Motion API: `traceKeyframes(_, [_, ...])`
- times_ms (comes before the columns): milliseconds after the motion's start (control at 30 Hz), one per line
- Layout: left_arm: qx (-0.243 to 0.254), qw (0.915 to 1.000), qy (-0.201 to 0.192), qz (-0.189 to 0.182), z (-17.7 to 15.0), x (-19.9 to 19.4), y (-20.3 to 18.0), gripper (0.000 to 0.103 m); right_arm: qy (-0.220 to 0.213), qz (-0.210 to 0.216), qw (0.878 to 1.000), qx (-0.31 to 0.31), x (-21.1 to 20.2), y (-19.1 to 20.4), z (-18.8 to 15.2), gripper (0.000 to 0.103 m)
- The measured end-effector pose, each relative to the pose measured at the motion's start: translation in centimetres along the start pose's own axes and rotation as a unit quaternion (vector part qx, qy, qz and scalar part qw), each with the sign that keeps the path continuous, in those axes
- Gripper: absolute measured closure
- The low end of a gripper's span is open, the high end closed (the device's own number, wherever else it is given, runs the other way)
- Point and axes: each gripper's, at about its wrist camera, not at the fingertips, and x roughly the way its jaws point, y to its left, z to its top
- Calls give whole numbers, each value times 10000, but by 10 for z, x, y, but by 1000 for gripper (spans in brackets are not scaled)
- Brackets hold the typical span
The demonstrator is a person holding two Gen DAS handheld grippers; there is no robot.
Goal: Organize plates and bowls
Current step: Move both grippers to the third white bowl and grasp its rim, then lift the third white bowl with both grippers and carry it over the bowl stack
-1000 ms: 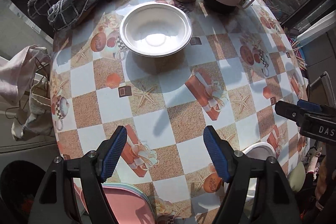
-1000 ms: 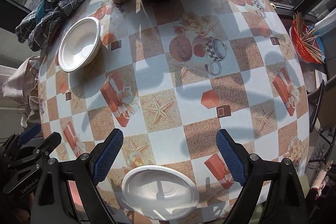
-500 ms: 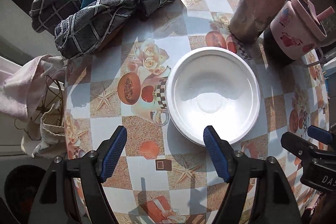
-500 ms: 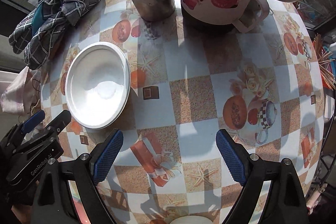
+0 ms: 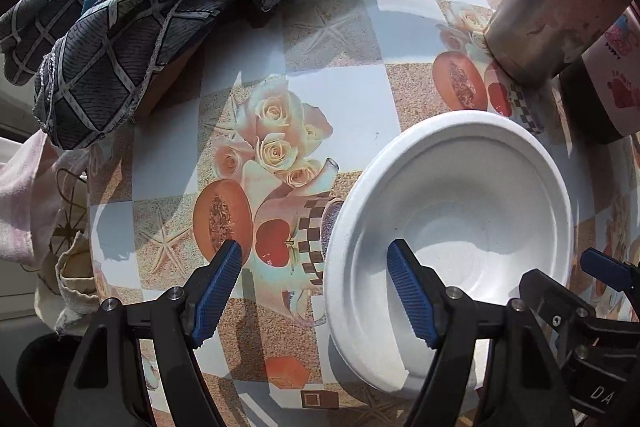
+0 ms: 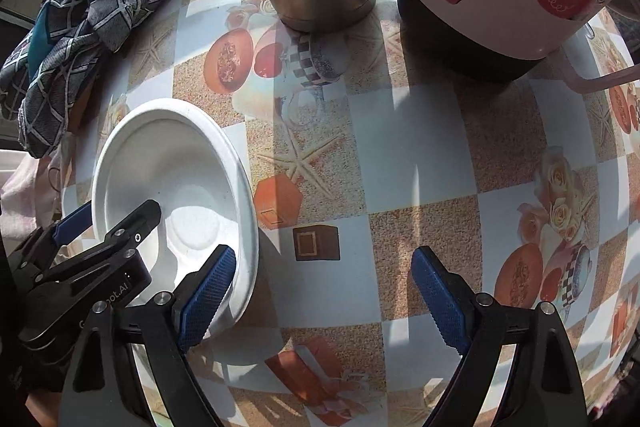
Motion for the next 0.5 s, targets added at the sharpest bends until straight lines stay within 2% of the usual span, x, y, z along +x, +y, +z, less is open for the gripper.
traceKeyframes(33, [-31,10000,-2,-78,2,1,-1,25,-19,7,10000,-45,2,1,-1,12])
traceKeyframes(67, [-28,9999,19,-105,4,3,-2,25,-28,9,9999,-99,4,3,-1,19])
traceKeyframes(100, [-6,9999,23,-121,5,3,-3,25,-23,79,9999,-149,5,6,-2,30])
traceKeyframes(133, [36,9999,32,-136,6,3,-5,25,-56,112,9997,-193,5,10,-3,32])
traceKeyframes(200, [110,9998,35,-186,8,3,-9,31,-98,242,9993,-274,3,16,-4,55])
traceKeyframes(233, [143,9994,38,-308,8,2,-11,42,-55,426,9987,-291,5,24,-7,63])
traceKeyframes(267, [182,9990,48,-417,8,1,-13,56,13,563,9980,-285,6,27,-7,75])
traceKeyframes(300, [239,9986,69,-464,7,0,-16,63,82,617,9976,-289,8,30,-7,81])
traceKeyframes(333, [324,9986,95,-402,5,-1,-21,64,134,597,9976,-311,9,33,-9,86])
traceKeyframes(500, [471,9983,130,-328,-13,-5,-32,64,342,616,9969,-364,12,32,-25,85])
